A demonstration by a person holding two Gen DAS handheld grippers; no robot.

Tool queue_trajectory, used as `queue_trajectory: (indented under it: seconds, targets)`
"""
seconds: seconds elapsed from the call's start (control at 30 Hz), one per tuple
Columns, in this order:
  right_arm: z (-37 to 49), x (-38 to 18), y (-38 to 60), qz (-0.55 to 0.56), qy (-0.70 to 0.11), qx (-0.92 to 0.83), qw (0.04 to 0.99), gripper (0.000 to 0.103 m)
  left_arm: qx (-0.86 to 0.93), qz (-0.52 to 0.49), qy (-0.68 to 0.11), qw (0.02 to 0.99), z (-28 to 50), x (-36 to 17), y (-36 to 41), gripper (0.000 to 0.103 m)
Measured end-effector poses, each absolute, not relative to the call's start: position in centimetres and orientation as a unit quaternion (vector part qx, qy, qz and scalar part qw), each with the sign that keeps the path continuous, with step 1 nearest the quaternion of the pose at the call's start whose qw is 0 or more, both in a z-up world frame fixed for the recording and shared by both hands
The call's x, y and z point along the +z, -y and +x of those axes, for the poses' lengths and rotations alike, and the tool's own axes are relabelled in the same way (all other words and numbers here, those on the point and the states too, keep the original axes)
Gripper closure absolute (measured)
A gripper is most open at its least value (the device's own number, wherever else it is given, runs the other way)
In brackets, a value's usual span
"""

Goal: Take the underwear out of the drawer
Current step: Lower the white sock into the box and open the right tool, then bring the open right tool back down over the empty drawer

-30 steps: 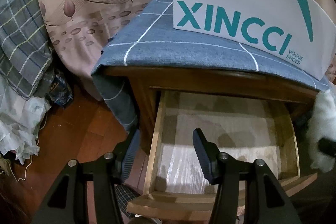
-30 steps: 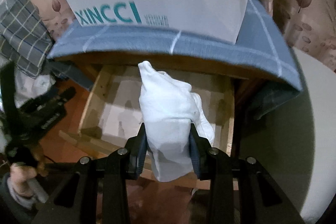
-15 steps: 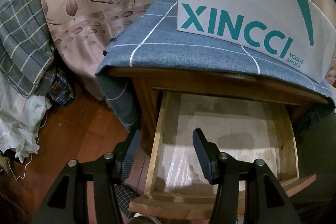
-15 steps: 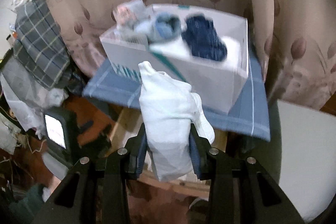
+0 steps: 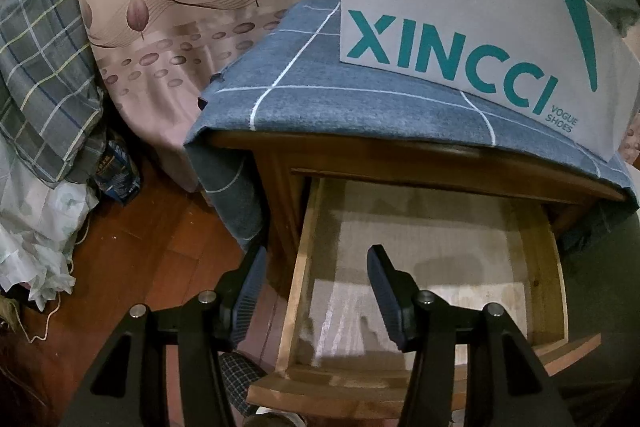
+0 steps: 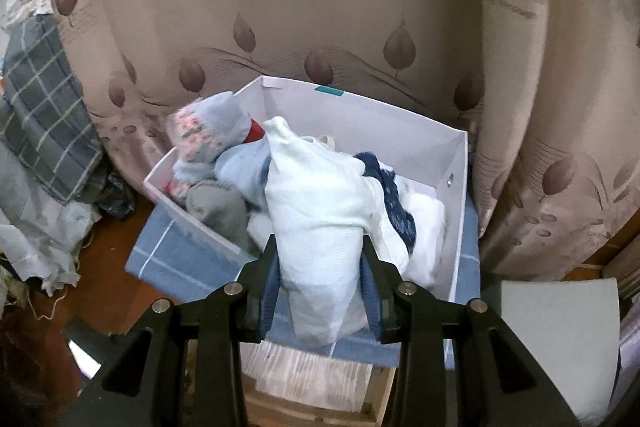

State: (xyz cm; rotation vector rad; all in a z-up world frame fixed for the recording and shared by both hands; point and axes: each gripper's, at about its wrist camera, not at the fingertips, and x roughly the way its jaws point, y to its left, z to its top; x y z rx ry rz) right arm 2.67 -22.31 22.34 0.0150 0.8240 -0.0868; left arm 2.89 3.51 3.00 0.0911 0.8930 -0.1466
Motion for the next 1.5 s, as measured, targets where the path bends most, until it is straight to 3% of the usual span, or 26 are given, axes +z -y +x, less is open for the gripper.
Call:
queue_trajectory:
  seconds: [0.57,0.87,1.0,1.13,1.5]
  targets:
    - [12.2,18.9,23.6,-0.055,-0.432,-0.111,0.893,0.069,-0.077,0.025,-0.449,0.890,3.7,2.6,-4.0,0.050]
    - [12.5,18.5,23.2,-0.058,-0.428,-0.117,0.894,0.064,-0.078,0.027,-0.455,0.887,3.8,2.4,-3.9,0.050]
    - [11.9,18.7,23.6,-0.039,-0.423,-0.117,0.898,0.059,-0.077,0.026,-0.454,0.887,3.7,2.5,-3.7,0.050]
    - [11.1,19.3,23.7,-0.033,-0.419,-0.124,0.899,0.040,-0.077,0.032,-0.452,0.888,3.5,2.4,-3.3,0.049]
    - [8.2,22.1,22.5,-0.040,-0.397,-0.105,0.911,0.034,-0.076,0.041,-0.449,0.889,3.2,2.4,-2.7,0.050]
